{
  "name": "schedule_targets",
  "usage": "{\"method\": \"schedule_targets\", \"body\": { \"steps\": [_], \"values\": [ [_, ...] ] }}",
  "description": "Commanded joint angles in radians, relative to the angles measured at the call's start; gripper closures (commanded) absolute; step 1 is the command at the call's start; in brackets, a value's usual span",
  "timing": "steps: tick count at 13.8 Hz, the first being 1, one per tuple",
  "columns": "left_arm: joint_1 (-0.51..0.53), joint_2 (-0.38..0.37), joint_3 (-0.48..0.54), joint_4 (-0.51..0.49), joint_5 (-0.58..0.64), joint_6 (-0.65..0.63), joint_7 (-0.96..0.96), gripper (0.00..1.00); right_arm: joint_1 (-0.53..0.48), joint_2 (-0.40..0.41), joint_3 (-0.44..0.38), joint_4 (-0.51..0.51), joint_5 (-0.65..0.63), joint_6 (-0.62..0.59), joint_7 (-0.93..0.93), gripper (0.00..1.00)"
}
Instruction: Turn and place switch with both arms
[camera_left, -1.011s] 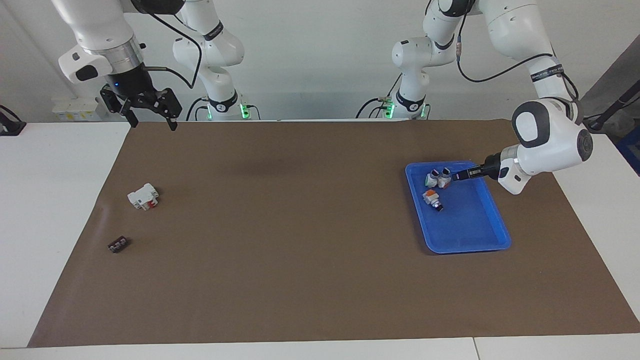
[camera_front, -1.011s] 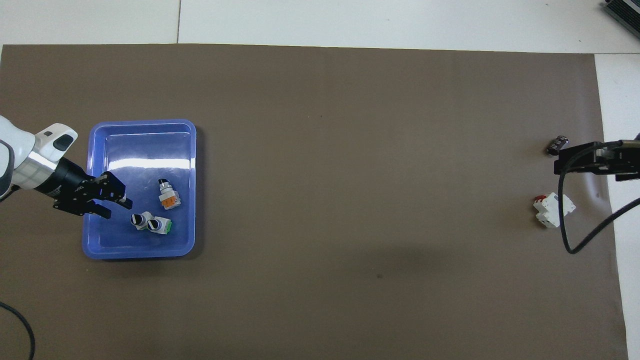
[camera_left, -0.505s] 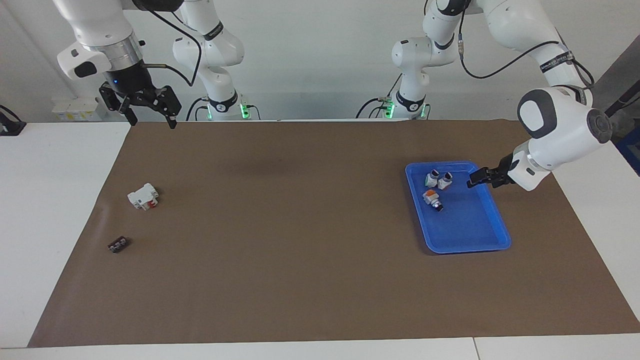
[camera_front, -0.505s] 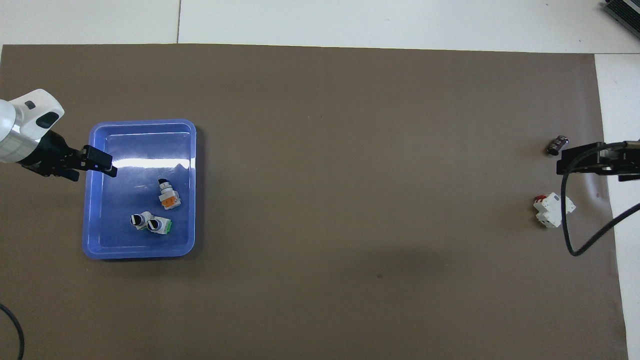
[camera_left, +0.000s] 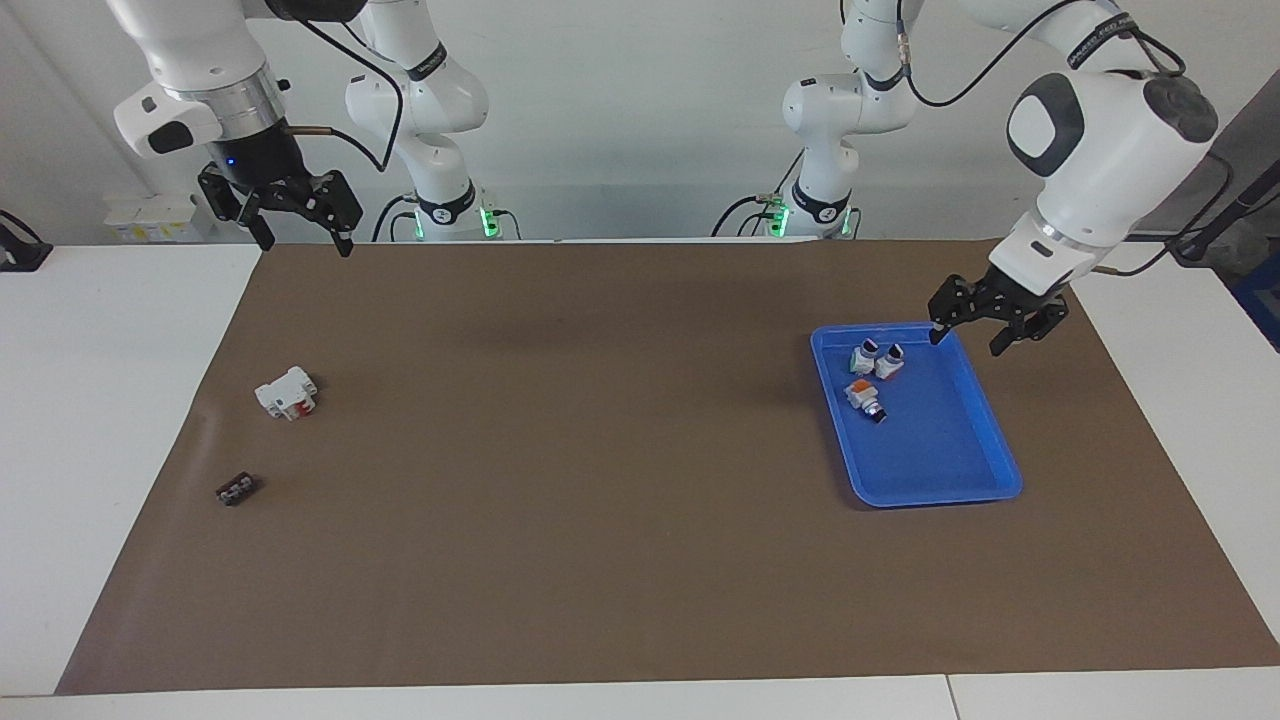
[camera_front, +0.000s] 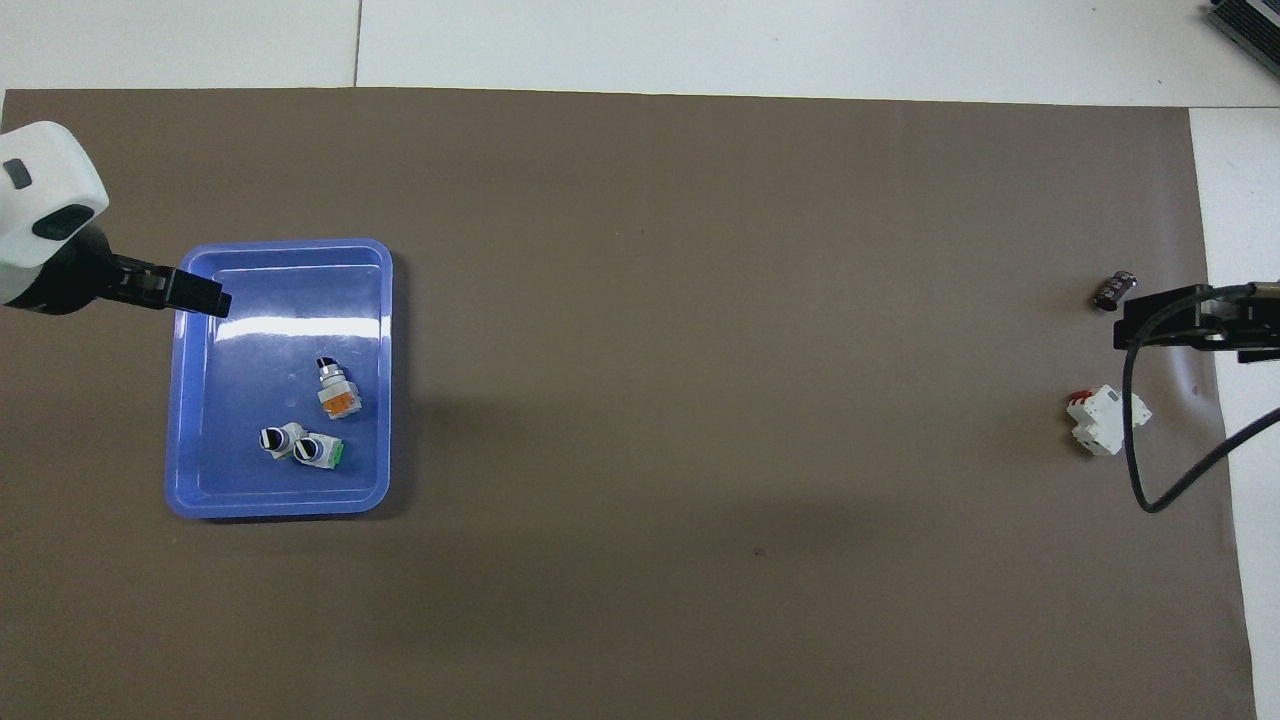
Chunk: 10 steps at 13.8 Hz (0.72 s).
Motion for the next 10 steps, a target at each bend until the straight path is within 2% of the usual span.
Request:
{"method": "schedule_targets", "body": {
  "steps": [1,3,5,7,8,10],
  "values": [
    [-0.004,-0.099,0.008,-0.034,0.029,-0.018,0.037,0.01,-0.01,-0.009,0.007,0.003,-0.001,-0.019,-0.021,0.0],
    [-0.002,-0.102,-0.004,0.006,0.075,-0.072,0.035,0.01,-0.01,-0.009,0.007,0.003,-0.001,-0.019,-0.021,0.0],
    [0.004,-0.083,-0.025,0.102,0.15,-0.16,0.035,0.0,-0.01,-0.009,0.007,0.003,-0.001,-0.019,-0.021,0.0],
    [0.006,-0.082,-0.035,0.156,0.161,-0.223,0.029,0.0,-0.01,-0.009,0.007,0.003,-0.001,-0.019,-0.021,0.0],
    [0.009,-0.095,-0.033,0.162,0.166,-0.294,0.024,0.0,-0.01,-0.009,0.007,0.003,-0.001,-0.019,-0.021,0.0],
    [0.01,-0.087,-0.028,0.188,0.153,-0.337,0.018,0.0,-0.01,-0.009,0.007,0.003,-0.001,-0.019,-0.021,0.0]
  ]
}}
